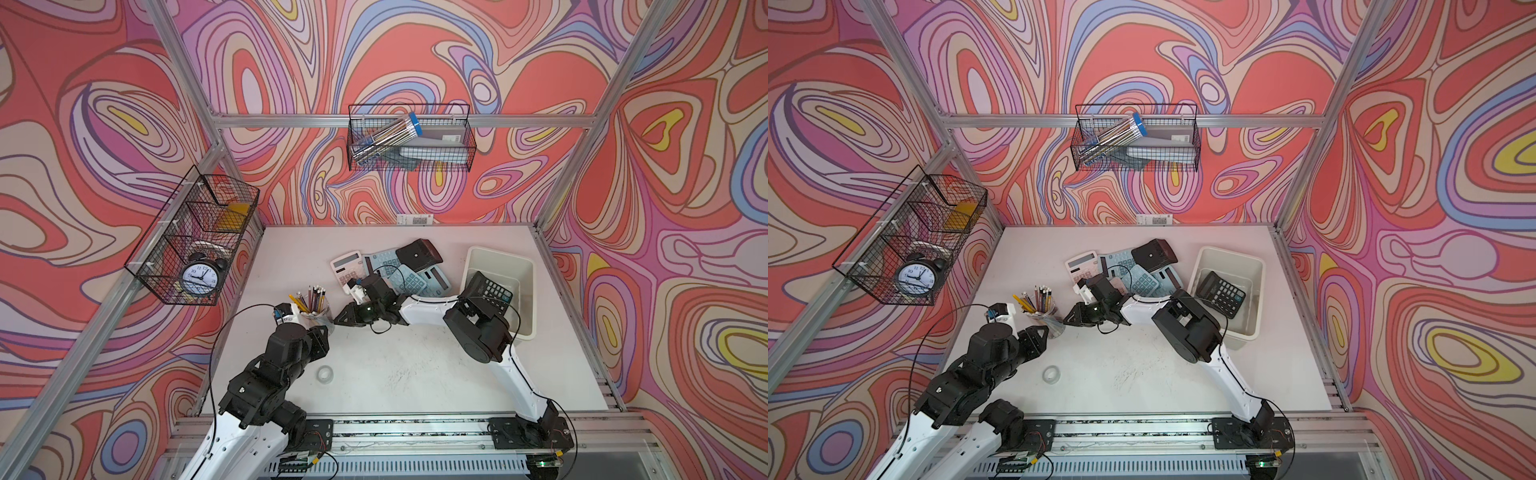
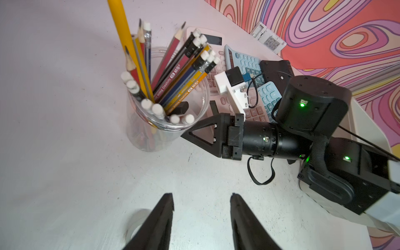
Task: Put the calculator in the storage box
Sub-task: Move the distractor to the center of the board.
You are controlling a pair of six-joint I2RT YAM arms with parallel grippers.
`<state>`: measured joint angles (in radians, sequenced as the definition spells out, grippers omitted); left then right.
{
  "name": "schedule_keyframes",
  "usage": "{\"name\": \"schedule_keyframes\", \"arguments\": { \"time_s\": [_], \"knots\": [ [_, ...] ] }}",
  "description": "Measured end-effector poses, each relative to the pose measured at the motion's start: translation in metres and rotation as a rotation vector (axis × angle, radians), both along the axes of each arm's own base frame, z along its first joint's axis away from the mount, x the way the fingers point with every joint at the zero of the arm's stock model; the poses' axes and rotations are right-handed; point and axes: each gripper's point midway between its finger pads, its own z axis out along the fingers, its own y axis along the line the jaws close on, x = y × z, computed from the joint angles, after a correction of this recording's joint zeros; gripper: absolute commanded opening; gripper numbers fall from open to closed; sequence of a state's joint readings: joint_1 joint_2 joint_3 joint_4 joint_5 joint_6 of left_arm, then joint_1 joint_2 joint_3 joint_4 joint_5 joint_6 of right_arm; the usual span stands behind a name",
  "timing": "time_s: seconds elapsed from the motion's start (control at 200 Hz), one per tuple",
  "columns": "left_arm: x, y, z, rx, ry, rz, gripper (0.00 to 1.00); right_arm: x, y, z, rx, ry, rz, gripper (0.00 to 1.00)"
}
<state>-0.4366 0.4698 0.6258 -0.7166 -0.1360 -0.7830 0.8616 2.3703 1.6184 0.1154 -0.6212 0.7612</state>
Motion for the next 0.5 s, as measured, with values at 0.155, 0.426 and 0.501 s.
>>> {"name": "schedule_keyframes", "arguments": {
  "time_s": [0.155,0.426,0.501],
  "knots": [
    [0.0,-0.003,0.005,-0.006,-0.003,-0.016,0.49,0.003,0.017,-0.002,0.02,-0.003,0.012,0.26],
    [0.004,-0.011,0.003,-0.001,0.032,-0.051,0.52,-0.001,0.034,-0.01,0.022,0.015,0.033,0.28],
    [0.007,-0.016,0.002,0.001,0.053,-0.07,0.54,-0.003,0.032,-0.011,0.007,0.013,0.034,0.3]
  ]
}}
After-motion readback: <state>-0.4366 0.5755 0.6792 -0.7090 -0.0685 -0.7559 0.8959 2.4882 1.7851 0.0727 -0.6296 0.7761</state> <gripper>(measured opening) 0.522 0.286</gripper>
